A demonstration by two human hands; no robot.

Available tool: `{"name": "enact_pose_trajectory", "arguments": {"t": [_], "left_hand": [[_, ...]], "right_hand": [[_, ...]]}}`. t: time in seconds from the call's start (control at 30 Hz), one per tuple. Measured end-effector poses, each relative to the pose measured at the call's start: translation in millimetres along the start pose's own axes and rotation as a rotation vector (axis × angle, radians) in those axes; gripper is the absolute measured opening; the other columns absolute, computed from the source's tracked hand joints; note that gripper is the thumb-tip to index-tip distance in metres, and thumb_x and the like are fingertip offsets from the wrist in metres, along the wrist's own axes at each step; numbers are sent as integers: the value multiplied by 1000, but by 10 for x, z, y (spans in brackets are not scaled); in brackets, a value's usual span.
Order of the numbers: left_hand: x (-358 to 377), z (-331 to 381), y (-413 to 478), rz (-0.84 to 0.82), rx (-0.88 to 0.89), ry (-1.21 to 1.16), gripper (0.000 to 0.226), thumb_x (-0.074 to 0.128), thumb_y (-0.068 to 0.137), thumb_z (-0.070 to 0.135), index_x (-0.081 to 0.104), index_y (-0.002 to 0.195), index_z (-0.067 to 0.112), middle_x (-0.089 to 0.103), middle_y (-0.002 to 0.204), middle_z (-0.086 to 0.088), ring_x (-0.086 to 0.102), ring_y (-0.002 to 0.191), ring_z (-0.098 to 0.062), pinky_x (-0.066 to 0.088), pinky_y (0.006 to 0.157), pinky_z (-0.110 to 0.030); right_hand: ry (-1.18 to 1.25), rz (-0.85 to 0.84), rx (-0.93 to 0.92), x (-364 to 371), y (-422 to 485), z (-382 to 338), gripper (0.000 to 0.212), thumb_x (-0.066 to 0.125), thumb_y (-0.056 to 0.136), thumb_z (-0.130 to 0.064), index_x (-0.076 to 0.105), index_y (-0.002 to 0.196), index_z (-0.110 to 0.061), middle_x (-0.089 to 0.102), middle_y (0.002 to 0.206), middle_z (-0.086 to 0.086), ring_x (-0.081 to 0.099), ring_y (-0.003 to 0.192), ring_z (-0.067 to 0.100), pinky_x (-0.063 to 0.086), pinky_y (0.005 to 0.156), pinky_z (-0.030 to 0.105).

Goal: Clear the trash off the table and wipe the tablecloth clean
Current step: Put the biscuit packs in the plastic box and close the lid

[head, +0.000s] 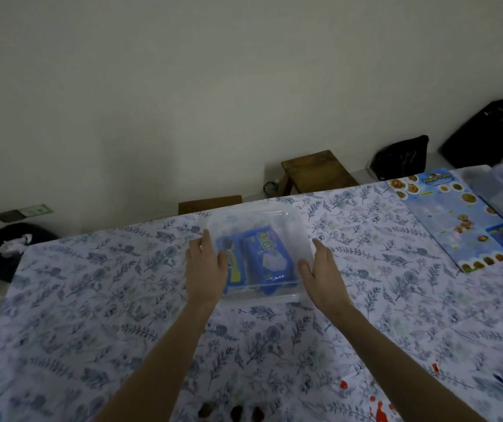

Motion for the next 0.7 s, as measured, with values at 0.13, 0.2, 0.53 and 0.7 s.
{"name": "enact_pose_trajectory", "arguments": {"t": [0.13, 0.2, 0.53, 0.7], "left_hand": [[86, 12, 109, -44, 97, 103, 60, 35, 101, 33, 12, 152, 11, 9, 161, -11, 12, 148, -29, 17, 120, -45], [135, 17, 147, -64, 121, 136, 67, 30, 100, 45, 6, 152, 12, -2, 162, -7, 3, 150, -23, 11, 122, -40], [316, -105, 159, 9, 154, 206, 75, 19, 95, 58, -1, 153, 14, -9, 162, -2, -9, 146, -13, 1, 120, -35], [311, -102, 140, -6, 149, 175, 76, 15, 93, 58, -1, 152, 13, -7, 162, -2, -9, 147, -13, 5, 122, -38]], "right_hand": [[-274, -52, -178, 144, 282, -171, 76, 29, 96, -52, -2, 150, -8, -6, 160, 9, -1, 147, 24, 5, 119, 39], [-429, -113, -207, 232, 383, -221, 86, 11, 88, -66, -12, 149, -10, -17, 158, 8, -14, 146, 22, -6, 118, 39], [-565, -51, -257, 394, 422, -179, 97, 15, 84, -75, -7, 149, -7, -12, 159, 10, -14, 146, 21, -1, 120, 39], [-571, -53, -257, 391, 414, -199, 100, 15, 82, -77, -8, 149, -7, -12, 159, 8, -14, 146, 20, 1, 120, 39]]}}
Point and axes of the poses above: each hand's wrist, its own y-axis towards the middle knuckle, its own x-axis out of the palm, z = x × y, the point moved 2 cm from there along y, towards the middle knuckle
